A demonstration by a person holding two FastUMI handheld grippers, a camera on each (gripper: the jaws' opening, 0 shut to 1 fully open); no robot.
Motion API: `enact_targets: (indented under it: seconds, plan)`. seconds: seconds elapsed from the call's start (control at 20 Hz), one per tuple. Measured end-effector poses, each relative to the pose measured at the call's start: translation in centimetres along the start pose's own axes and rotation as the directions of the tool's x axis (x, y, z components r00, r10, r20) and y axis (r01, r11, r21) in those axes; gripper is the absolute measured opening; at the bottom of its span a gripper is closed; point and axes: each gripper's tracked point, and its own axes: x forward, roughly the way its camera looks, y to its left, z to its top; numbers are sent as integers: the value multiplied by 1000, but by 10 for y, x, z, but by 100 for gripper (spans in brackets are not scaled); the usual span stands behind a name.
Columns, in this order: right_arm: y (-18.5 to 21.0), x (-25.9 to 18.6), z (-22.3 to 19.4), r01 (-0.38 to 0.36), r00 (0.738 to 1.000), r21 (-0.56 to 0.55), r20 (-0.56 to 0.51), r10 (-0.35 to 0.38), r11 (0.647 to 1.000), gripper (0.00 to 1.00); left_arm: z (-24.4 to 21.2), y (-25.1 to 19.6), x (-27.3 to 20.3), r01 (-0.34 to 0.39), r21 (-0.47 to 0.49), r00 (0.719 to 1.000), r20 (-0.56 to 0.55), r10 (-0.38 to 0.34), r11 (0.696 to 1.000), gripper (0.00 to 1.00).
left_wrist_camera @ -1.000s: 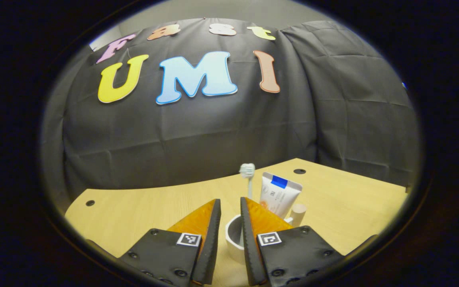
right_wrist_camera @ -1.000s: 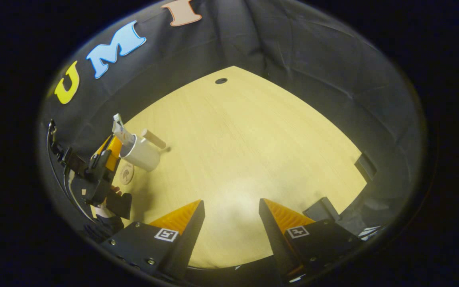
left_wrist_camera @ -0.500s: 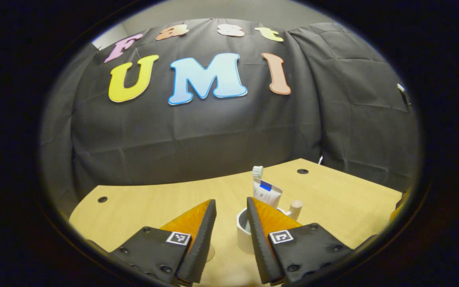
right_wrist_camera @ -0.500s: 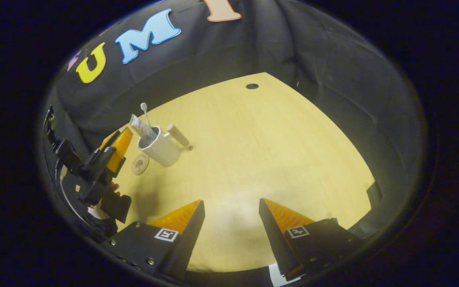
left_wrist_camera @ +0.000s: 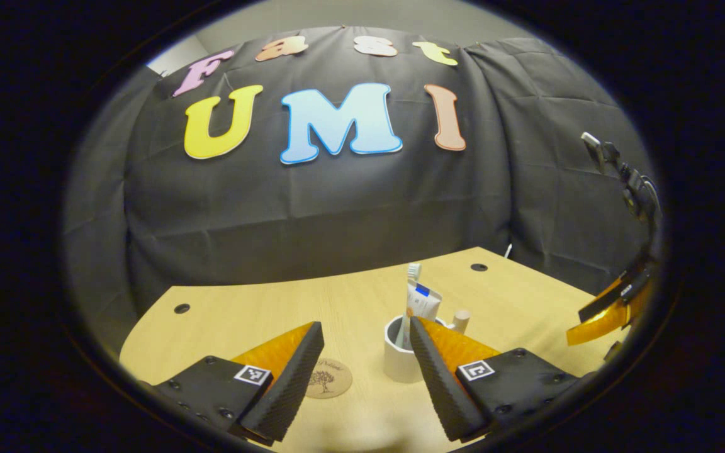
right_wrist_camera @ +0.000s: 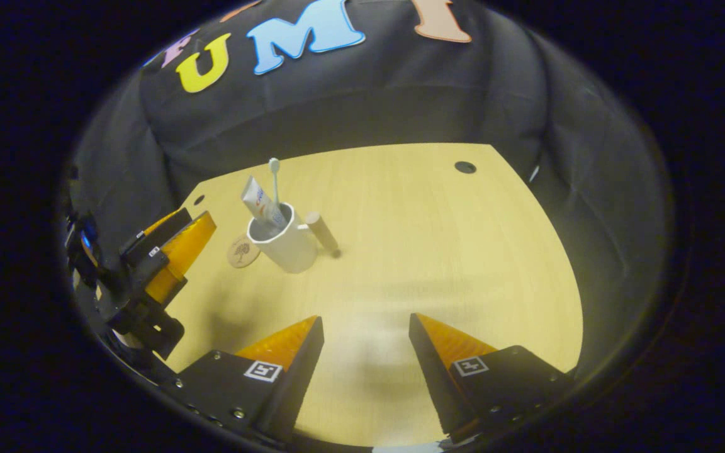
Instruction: Put the toothbrush and toothpaste on the desktop into the cup, then pick up the cup and place it on the coaster on the desktop.
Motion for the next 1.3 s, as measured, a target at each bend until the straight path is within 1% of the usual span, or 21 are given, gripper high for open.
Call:
enact_targets:
  seconds: [0.05, 0.2, 0.25, 0.4, 0.5, 0.65, 0.75, 0.85, 1.05, 1.1, 1.2, 1.3]
  plan:
    - [2, 6, 6, -16, 1000, -36, -9, 16, 999, 83, 2, 3, -5, -8, 1, 1000, -4, 8, 1000, 92]
    - [16, 21, 26, -59, 998, -146, -37, 54, 987, 83, 9, 23, -29, -50, 0, 999, -13, 50, 999, 90]
    - [20, 27, 33, -75, 997, -188, -50, 67, 979, 83, 7, 29, -37, -64, -3, 998, -24, 64, 998, 92]
    - [30, 45, 51, -117, 991, -317, -97, 91, 941, 83, -6, 46, -60, -110, -35, 992, -73, 108, 993, 92]
    - [35, 61, 61, -136, 987, -410, -132, 89, 902, 83, -16, 58, -75, -144, -61, 985, -109, 137, 988, 92]
    - [40, 76, 76, -177, 977, -541, -197, 81, 822, 82, -29, 74, -96, -182, -108, 974, -155, 165, 977, 92]
    - [49, 82, 93, -198, 971, -590, -225, 76, 782, 82, -35, 93, -111, -235, -122, 962, -171, 213, 964, 93]
    - [51, 91, 100, -210, 967, -643, -248, 59, 737, 81, -40, 110, -125, -286, -130, 948, -183, 261, 949, 93]
    - [48, 108, 101, -254, 947, -714, -322, 17, 653, 79, -51, 137, -148, -375, -130, 915, -209, 344, 918, 93]
    - [47, 112, 99, -266, 940, -725, -342, 3, 635, 77, -53, 139, -154, -394, -133, 907, -215, 362, 909, 93]
    - [45, 118, 95, -291, 926, -739, -378, -17, 607, 77, -58, 143, -161, -427, -140, 892, -226, 391, 893, 93]
    - [47, 121, 95, -311, 917, -744, -399, -20, 592, 72, -61, 148, -165, -455, -153, 878, -238, 415, 877, 93]
